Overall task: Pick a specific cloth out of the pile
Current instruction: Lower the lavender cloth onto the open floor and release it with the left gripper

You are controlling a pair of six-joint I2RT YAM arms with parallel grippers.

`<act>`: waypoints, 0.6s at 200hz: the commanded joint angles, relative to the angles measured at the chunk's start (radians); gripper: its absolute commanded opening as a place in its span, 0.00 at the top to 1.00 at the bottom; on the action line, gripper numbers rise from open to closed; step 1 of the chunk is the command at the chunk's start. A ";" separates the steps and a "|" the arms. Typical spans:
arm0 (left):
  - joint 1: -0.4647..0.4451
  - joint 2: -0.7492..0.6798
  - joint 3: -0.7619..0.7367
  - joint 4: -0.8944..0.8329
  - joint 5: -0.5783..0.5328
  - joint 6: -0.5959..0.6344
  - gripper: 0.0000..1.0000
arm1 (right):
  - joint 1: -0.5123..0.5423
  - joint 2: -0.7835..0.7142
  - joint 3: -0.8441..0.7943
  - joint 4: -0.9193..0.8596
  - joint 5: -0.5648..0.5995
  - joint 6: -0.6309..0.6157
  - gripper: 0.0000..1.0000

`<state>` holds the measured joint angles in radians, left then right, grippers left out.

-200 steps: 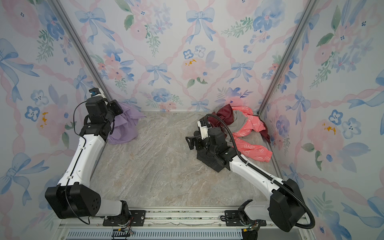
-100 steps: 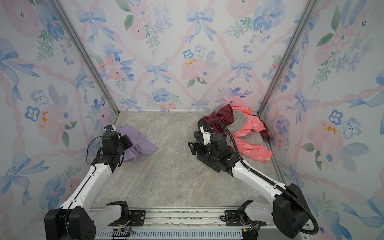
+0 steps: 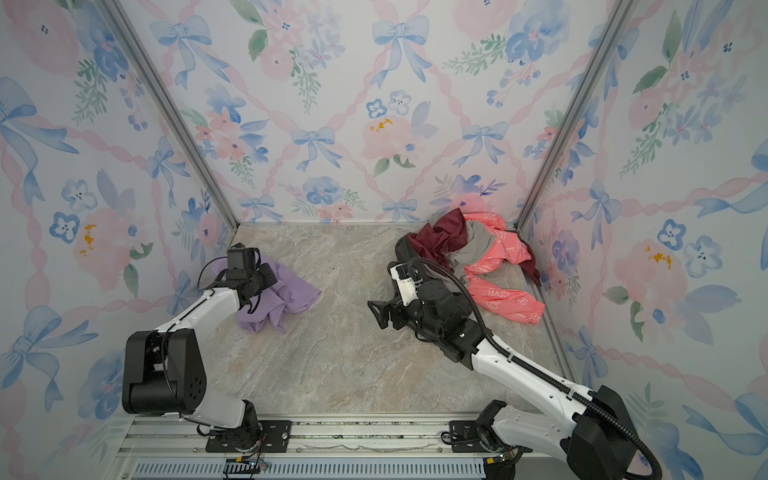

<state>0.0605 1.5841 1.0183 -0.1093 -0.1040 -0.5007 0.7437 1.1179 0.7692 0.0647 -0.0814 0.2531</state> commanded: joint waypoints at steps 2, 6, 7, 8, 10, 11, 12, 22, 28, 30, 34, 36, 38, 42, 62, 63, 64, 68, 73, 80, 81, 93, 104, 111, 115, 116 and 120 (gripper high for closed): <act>0.029 0.134 0.133 0.002 0.022 0.017 1.00 | 0.010 0.020 -0.009 -0.031 0.028 -0.036 0.00; 0.032 0.161 0.160 0.001 0.024 0.016 1.00 | 0.011 0.028 -0.006 -0.034 0.027 -0.040 0.00; 0.034 0.168 0.166 0.000 0.025 0.016 1.00 | 0.011 0.029 -0.005 -0.035 0.028 -0.042 0.00; 0.035 0.174 0.171 0.000 0.025 0.015 1.00 | 0.011 0.033 -0.004 -0.035 0.027 -0.043 0.00; 0.036 0.189 0.187 -0.001 0.028 0.016 1.00 | 0.011 0.036 -0.002 -0.037 0.026 -0.045 0.00; 0.037 0.197 0.194 -0.002 0.029 0.015 1.00 | 0.011 0.038 -0.001 -0.038 0.026 -0.047 0.00; 0.039 0.204 0.200 -0.002 0.030 0.015 1.00 | 0.011 0.041 0.001 -0.039 0.026 -0.047 0.00; 0.046 0.277 0.266 -0.006 0.046 0.010 1.00 | 0.010 0.067 0.016 -0.053 0.026 -0.061 0.00; 0.051 0.328 0.305 -0.013 0.058 0.005 1.00 | 0.010 0.083 0.028 -0.063 0.027 -0.069 0.00; 0.053 0.346 0.320 -0.017 0.060 0.003 1.00 | 0.010 0.089 0.032 -0.065 0.028 -0.073 0.00; 0.056 0.377 0.348 -0.024 0.063 0.003 1.00 | 0.009 0.101 0.041 -0.073 0.029 -0.080 0.00; 0.057 0.393 0.360 -0.028 0.065 0.003 1.00 | 0.009 0.107 0.045 -0.076 0.030 -0.083 0.00; 0.058 0.410 0.372 -0.032 0.065 0.004 1.00 | 0.009 0.112 0.048 -0.079 0.031 -0.086 0.00; 0.060 0.441 0.397 -0.040 0.067 0.003 1.00 | 0.009 0.123 0.054 -0.084 0.031 -0.092 0.00; 0.061 0.586 0.519 -0.093 0.071 0.020 1.00 | 0.005 0.170 0.077 -0.089 0.028 -0.107 0.00; 0.061 0.592 0.525 -0.096 0.072 0.021 1.00 | 0.005 0.172 0.078 -0.088 0.029 -0.106 0.00; 0.061 0.598 0.529 -0.097 0.072 0.022 1.00 | 0.005 0.175 0.078 -0.088 0.028 -0.107 0.00; 0.061 0.619 0.548 -0.105 0.074 0.024 1.00 | 0.003 0.184 0.081 -0.086 0.027 -0.106 0.00; 0.061 0.644 0.568 -0.114 0.075 0.026 1.00 | 0.001 0.195 0.084 -0.084 0.024 -0.105 0.00; 0.060 0.675 0.597 -0.123 0.079 0.028 1.00 | -0.001 0.207 0.092 -0.083 0.019 -0.104 0.00; 0.059 0.678 0.601 -0.125 0.079 0.028 1.00 | -0.003 0.209 0.092 -0.083 0.019 -0.103 0.00; 0.051 0.718 0.649 -0.141 0.092 0.028 1.00 | -0.006 0.225 0.097 -0.075 0.009 -0.100 0.01; 0.039 0.750 0.694 -0.159 0.100 0.028 0.99 | -0.012 0.234 0.104 -0.071 0.005 -0.093 0.01; 0.029 0.769 0.723 -0.171 0.104 0.025 0.99 | -0.015 0.236 0.107 -0.069 0.000 -0.086 0.00; 0.022 0.779 0.747 -0.179 0.104 0.026 0.99 | -0.018 0.236 0.108 -0.069 -0.004 -0.082 0.01; 0.020 0.781 0.750 -0.180 0.104 0.026 0.99 | -0.019 0.235 0.107 -0.067 -0.005 -0.081 0.01; 0.012 0.791 0.768 -0.189 0.104 0.025 0.99 | -0.022 0.234 0.107 -0.065 -0.009 -0.078 0.01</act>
<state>0.1104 2.2917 1.7142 -0.1890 -0.0319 -0.4942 0.7376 1.3460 0.8379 0.0017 -0.0685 0.1707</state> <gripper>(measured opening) 0.049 0.994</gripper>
